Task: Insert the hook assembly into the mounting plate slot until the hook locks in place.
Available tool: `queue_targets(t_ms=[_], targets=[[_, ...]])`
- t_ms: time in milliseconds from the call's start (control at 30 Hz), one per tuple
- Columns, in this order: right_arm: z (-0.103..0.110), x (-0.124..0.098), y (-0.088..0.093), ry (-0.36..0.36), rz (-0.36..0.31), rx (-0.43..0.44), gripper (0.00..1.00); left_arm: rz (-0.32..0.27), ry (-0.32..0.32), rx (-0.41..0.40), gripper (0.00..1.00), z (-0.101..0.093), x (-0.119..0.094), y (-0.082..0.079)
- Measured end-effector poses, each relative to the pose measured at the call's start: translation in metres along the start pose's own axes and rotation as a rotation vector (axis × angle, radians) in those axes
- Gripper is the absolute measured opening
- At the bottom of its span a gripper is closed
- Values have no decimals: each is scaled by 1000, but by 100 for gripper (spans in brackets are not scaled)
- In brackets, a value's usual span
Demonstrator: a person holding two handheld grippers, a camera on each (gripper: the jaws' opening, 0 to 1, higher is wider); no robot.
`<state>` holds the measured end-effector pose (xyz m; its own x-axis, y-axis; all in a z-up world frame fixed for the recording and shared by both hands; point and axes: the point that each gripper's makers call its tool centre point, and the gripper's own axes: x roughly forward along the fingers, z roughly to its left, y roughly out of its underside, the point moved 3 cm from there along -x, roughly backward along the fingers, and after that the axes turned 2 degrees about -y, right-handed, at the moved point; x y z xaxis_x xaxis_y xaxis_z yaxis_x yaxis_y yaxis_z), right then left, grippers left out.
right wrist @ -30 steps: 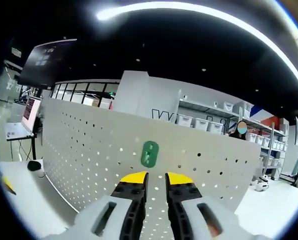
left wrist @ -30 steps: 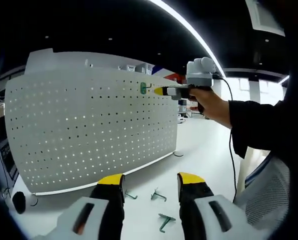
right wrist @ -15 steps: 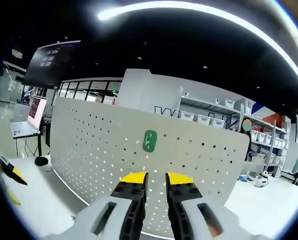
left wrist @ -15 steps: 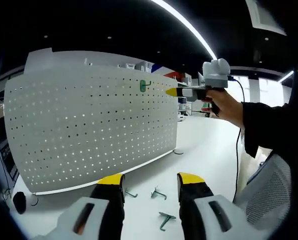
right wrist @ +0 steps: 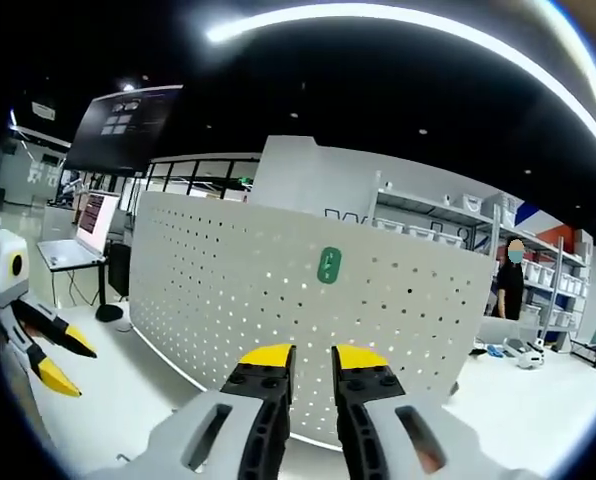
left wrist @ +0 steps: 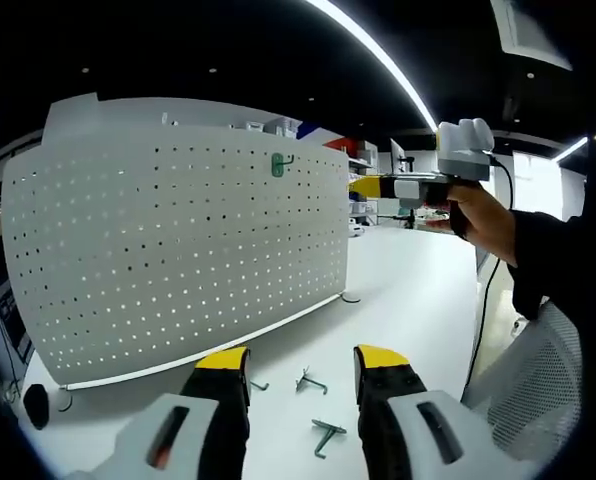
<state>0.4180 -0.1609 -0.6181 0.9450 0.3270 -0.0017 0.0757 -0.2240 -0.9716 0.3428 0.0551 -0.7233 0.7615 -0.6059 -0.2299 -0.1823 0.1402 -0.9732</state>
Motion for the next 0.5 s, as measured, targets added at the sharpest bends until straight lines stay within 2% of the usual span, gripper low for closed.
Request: queue_targets(t_ms=[200, 500], targets=[[13, -19, 6, -32, 12, -12, 13, 11, 18, -7, 43, -4, 0, -1], [33, -45, 18, -75, 34, 5, 14, 40, 55, 48, 43, -7, -3, 0]])
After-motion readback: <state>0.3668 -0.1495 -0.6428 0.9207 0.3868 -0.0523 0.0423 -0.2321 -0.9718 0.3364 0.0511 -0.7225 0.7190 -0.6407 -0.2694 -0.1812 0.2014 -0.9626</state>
